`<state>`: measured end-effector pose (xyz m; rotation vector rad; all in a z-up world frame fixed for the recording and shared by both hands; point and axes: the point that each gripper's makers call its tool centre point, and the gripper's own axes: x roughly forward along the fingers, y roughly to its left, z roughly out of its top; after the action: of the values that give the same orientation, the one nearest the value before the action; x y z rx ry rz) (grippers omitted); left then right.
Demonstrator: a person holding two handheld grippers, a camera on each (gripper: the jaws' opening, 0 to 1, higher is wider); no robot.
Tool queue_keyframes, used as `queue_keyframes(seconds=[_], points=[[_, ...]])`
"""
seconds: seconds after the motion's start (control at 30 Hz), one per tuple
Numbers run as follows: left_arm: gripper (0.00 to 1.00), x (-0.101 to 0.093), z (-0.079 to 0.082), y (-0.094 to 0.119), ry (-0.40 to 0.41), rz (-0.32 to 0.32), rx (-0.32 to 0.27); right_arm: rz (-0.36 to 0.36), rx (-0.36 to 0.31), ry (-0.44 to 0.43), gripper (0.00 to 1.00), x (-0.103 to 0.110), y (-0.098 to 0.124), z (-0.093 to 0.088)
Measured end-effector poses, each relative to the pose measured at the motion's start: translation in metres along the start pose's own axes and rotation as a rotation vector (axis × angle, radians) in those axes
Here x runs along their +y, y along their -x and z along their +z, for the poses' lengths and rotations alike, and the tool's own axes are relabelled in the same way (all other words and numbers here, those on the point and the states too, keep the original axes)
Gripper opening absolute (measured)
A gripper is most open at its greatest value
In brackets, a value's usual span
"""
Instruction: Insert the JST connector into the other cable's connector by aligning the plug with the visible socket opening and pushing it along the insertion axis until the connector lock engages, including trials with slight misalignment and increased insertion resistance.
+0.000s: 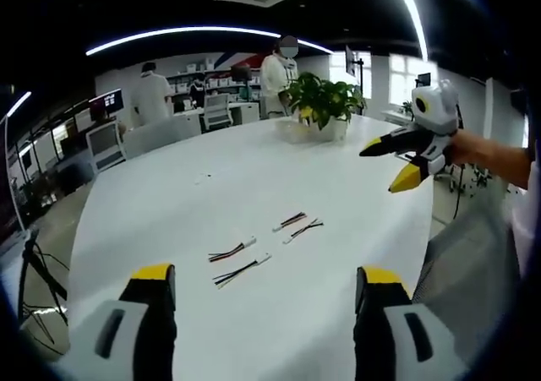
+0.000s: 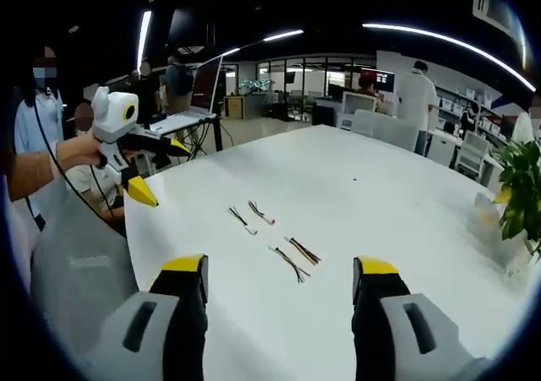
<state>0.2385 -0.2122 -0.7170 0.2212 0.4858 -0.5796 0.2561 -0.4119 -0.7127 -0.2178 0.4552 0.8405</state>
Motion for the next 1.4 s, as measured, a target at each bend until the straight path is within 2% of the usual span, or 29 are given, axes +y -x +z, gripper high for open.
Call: queue_keyframes(seconds=[0.3,0.47,0.9,1.4], points=[[0.83,0.014,0.014,-0.007,-0.041,0.001,-0.005,-0.001,-0.011,0.007,0.65,-0.009,-0.006,0.009],[0.82,0.017,0.013,-0.014,-0.069,-0.003,0.014,0.009,-0.013,0.019,0.63,-0.011,-0.013,0.015],[0.77,0.027,0.032,-0.035,-0.096,-0.017,-0.018,0.040,-0.018,0.045,0.59,-0.015,-0.035,0.024],[0.71,0.037,0.036,-0.060,-0.125,-0.041,-0.008,0.077,-0.011,0.080,0.54,-0.020,-0.060,0.030]])
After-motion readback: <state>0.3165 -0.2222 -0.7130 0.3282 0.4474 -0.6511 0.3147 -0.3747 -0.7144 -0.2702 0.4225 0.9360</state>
